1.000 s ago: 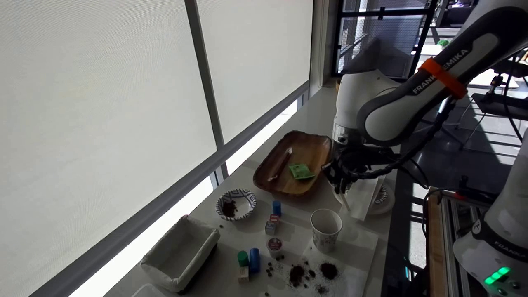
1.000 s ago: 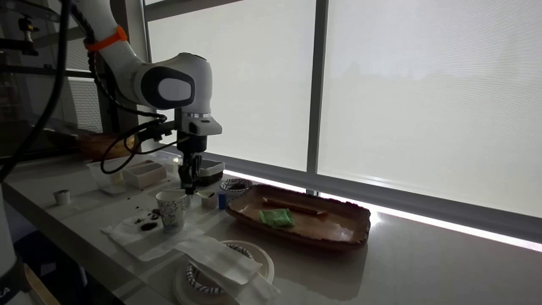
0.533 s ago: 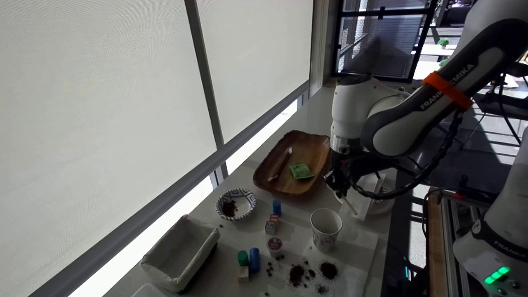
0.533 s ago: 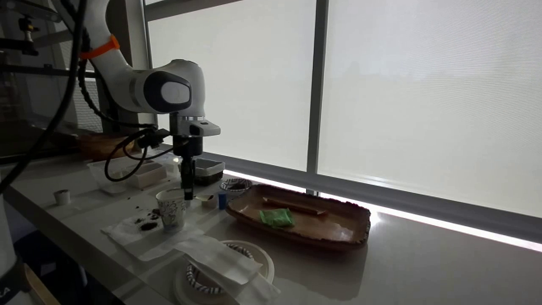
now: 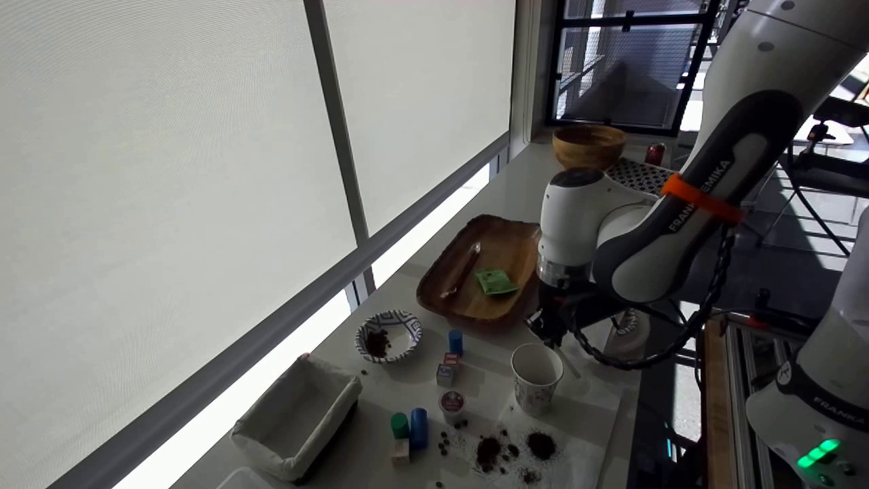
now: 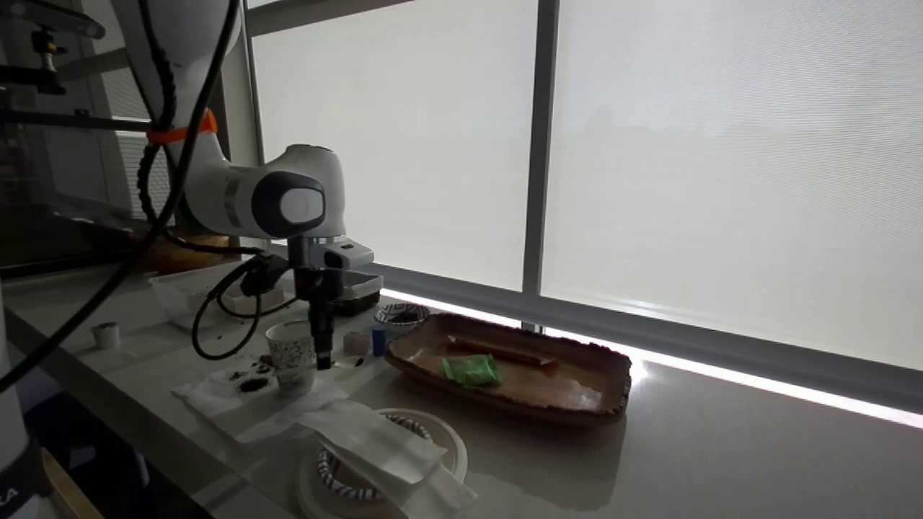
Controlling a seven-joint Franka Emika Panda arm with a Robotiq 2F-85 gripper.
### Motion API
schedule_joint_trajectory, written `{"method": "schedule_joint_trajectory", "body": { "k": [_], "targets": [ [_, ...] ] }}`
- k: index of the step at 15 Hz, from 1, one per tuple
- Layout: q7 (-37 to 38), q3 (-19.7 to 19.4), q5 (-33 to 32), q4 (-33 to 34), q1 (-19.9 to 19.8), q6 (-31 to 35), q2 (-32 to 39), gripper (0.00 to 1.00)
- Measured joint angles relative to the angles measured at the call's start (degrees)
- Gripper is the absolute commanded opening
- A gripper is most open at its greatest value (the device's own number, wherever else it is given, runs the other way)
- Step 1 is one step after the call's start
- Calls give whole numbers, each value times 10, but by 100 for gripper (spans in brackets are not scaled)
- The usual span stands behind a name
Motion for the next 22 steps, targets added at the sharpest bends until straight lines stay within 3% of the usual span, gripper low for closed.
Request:
{"method": "schedule_joint_trajectory", "body": {
  "k": [8,9,11,18,22],
  "targets": [
    [10,-62,-1,1,59,59,90,4],
    [11,-72,-1,1,66,60,95,40],
    [15,-91,-1,2,80,61,100,46],
    [25,-121,3,4,84,61,68,99],
    [35,-124,3,4,75,51,12,100]
  ]
}}
